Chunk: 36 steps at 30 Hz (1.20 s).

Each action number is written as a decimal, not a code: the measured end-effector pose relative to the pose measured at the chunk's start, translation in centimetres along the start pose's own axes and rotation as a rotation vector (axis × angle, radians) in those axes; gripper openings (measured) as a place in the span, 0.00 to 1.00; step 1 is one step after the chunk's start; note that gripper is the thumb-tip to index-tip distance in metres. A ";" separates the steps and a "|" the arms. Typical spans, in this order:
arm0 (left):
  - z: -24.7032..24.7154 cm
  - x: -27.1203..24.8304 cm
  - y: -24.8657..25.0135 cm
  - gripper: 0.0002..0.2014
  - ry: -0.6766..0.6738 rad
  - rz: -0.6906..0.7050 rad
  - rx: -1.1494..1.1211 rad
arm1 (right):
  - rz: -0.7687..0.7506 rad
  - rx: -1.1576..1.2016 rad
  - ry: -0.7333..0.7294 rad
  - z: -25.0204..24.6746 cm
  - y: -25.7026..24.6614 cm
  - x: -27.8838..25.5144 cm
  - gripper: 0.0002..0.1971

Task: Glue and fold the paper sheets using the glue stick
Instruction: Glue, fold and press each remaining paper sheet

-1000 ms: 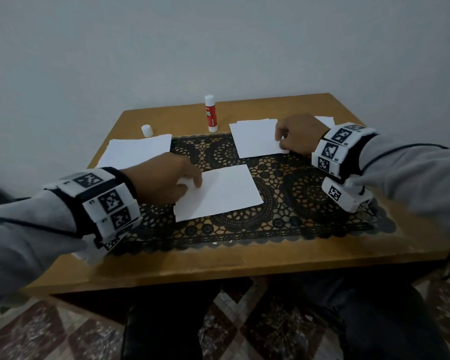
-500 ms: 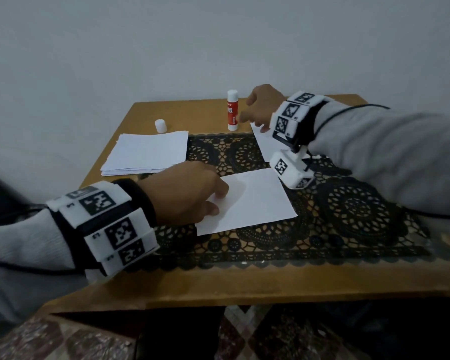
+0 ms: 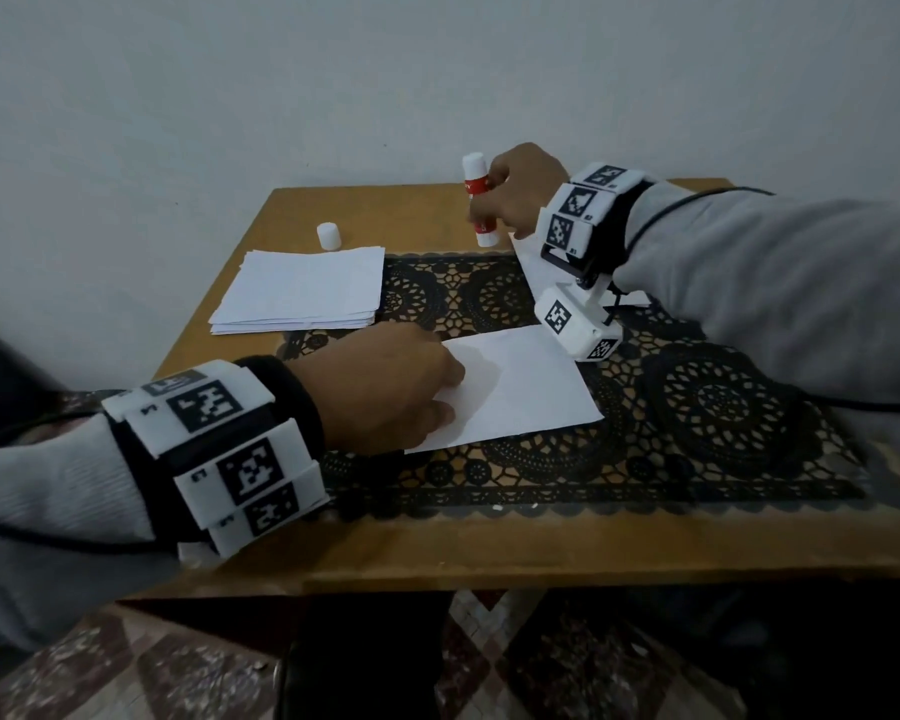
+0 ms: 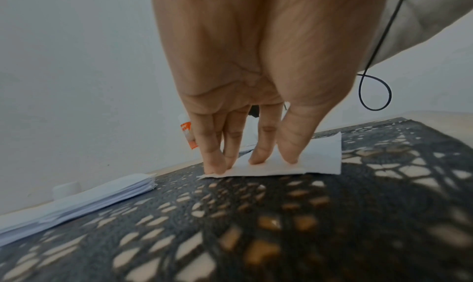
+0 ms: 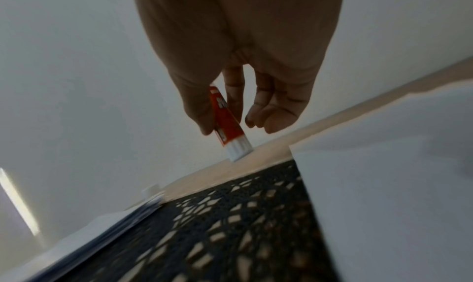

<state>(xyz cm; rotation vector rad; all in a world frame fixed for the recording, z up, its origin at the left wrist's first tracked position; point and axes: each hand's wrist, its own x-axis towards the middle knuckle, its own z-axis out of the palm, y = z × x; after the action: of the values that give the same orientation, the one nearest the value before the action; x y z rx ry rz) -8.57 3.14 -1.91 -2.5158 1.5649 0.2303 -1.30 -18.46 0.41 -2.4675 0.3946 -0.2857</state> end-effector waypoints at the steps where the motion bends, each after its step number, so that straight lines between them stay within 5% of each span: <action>1: 0.0 -0.2 0.2 0.18 -0.023 -0.003 0.008 | -0.029 -0.005 0.008 -0.4 -0.2 -0.7 0.14; 9: 0.7 -1.8 3.1 0.30 -0.163 -0.125 0.125 | -0.185 0.041 -0.343 -2.4 -1.0 -7.5 0.15; 18: 1.0 -2.1 4.6 0.36 -0.229 -0.190 0.019 | -0.296 -0.125 -0.192 0.5 -2.6 -9.6 0.18; 36: 0.7 -2.1 4.9 0.40 -0.145 -0.199 0.076 | -0.320 -0.150 -0.212 2.8 -3.9 -10.1 0.09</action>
<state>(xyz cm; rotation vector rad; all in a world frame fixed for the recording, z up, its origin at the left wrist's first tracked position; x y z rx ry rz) -13.93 2.98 -2.48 -2.5114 1.2375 0.3118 -9.06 -10.46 -0.56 -2.6717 -0.0730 -0.1242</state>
